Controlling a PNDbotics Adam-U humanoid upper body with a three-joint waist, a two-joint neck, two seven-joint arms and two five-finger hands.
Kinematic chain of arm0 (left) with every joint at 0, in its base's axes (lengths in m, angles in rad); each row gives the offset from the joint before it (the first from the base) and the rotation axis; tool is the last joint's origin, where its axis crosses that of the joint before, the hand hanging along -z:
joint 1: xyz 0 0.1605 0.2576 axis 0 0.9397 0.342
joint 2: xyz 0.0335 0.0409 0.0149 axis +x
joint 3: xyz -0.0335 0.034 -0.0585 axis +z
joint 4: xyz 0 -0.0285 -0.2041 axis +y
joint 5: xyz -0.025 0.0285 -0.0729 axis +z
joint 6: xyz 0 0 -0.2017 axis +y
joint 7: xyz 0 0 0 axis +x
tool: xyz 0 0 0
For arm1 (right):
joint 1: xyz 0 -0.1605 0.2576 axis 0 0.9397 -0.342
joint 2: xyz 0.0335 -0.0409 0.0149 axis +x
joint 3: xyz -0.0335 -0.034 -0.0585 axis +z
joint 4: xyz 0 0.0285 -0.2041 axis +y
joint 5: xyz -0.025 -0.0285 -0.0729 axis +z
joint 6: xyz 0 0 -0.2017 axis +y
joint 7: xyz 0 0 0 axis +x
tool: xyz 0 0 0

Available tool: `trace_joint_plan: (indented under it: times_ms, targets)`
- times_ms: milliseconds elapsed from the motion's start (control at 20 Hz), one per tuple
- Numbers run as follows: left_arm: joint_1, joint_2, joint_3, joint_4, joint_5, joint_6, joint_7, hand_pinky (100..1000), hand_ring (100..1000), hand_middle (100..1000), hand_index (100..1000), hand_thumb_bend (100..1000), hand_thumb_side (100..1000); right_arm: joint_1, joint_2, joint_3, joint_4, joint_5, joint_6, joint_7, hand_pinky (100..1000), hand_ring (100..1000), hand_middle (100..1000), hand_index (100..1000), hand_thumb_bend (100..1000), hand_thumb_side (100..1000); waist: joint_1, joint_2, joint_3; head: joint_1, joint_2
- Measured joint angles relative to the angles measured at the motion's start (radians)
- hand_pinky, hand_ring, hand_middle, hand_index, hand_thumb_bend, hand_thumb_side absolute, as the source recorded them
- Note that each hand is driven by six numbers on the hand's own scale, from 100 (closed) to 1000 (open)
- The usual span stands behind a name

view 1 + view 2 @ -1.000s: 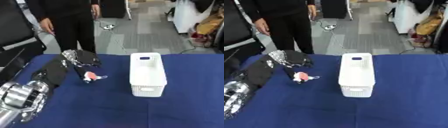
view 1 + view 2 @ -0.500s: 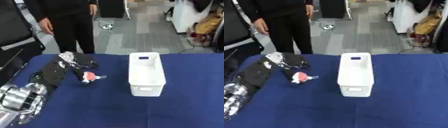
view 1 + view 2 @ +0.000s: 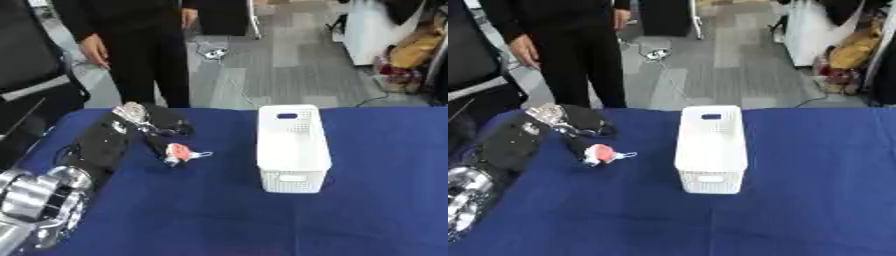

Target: Pick up objects on the table and place them in the box.

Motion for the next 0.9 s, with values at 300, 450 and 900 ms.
trace_joint_plan:
  times_ms: [300, 450, 900]
  targets:
    - [0.000, 0.004, 0.000, 0.003, 0.069, 0.040, -0.070, 1000, 976, 941, 954, 353, 1000, 0.000, 0.000, 0.000, 0.000, 0.000, 0.000, 0.000, 227, 419, 449, 1000, 146, 1000, 0.000, 0.001, 0.000, 0.000, 0.000]
    - [0.000, 0.004, 0.000, 0.002, 0.090, 0.064, -0.100, 1000, 989, 950, 960, 343, 1000, 0.000, 0.000, 0.000, 0.000, 0.000, 0.000, 0.000, 227, 419, 449, 1000, 145, 1000, 0.000, 0.001, -0.001, 0.000, 0.000]
    - [0.027, 0.005, 0.011, 0.001, 0.129, 0.162, -0.161, 1000, 1000, 962, 966, 344, 1000, -0.013, 0.007, 0.002, 0.000, -0.003, -0.002, 0.008, 226, 419, 449, 1000, 146, 1000, 0.000, 0.011, -0.018, 0.009, -0.019]
